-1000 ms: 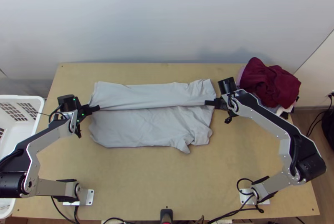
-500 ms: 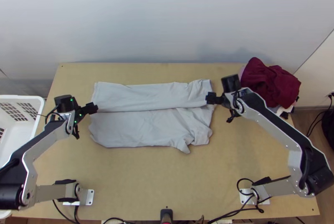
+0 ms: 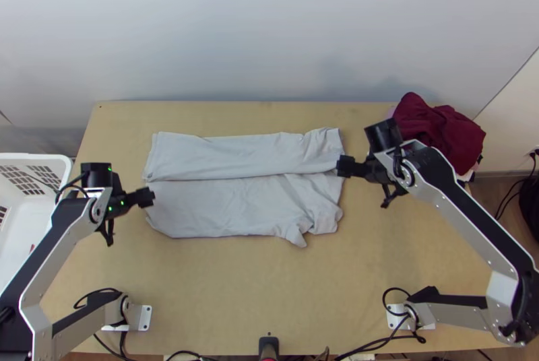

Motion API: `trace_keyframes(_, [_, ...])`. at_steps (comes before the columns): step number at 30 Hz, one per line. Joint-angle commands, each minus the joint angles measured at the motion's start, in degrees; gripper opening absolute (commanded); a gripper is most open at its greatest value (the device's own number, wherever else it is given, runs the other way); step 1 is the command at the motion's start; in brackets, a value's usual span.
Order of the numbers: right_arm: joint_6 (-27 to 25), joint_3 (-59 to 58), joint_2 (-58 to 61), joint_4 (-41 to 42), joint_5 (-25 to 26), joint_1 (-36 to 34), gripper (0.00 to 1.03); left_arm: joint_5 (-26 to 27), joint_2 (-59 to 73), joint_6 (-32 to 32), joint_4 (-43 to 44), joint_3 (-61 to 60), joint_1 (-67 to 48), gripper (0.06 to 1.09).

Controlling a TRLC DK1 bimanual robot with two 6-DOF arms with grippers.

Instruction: Fold the t-shirt

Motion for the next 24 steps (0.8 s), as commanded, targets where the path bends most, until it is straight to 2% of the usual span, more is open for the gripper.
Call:
trace_keyframes(1, [0.4,-1.8,-4.5,-6.8,-0.2,2.5,0.99,0.2,-3.1,-2.9,-7.9,-1.8,-3.8,1.00])
trace_keyframes(6, [0.5,-3.7,-8.5,-7.3,-0.2,3.1,0.99,-0.2,2.2,-5.2,-11.5,-2.2,-5.9,1.00])
trace_keyframes(10, [0.7,-4.2,-11.0,-8.4,-0.2,3.3,0.99,-2.2,1.8,-6.1,-7.1,-4.0,-7.4,1.00])
trace_keyframes(14, [-0.9,-4.2,-11.7,-11.1,-0.2,4.6,0.99,-3.8,2.0,-6.5,-2.8,-4.8,-8.3,0.88])
trace_keyframes(21, [-0.9,-4.2,-11.2,-10.9,-0.2,4.2,0.99,-3.9,4.6,-6.0,-2.1,-5.3,-8.2,0.88])
trace_keyframes(22, [-1.0,-4.2,-11.2,-10.7,-0.2,4.2,0.99,-3.9,4.6,-6.0,-1.9,-5.6,-8.2,0.83])
trace_keyframes(24, [-1.0,-4.3,-11.1,-10.7,-0.2,4.3,0.99,-3.9,4.5,-6.4,-0.1,-6.3,-8.3,0.67])
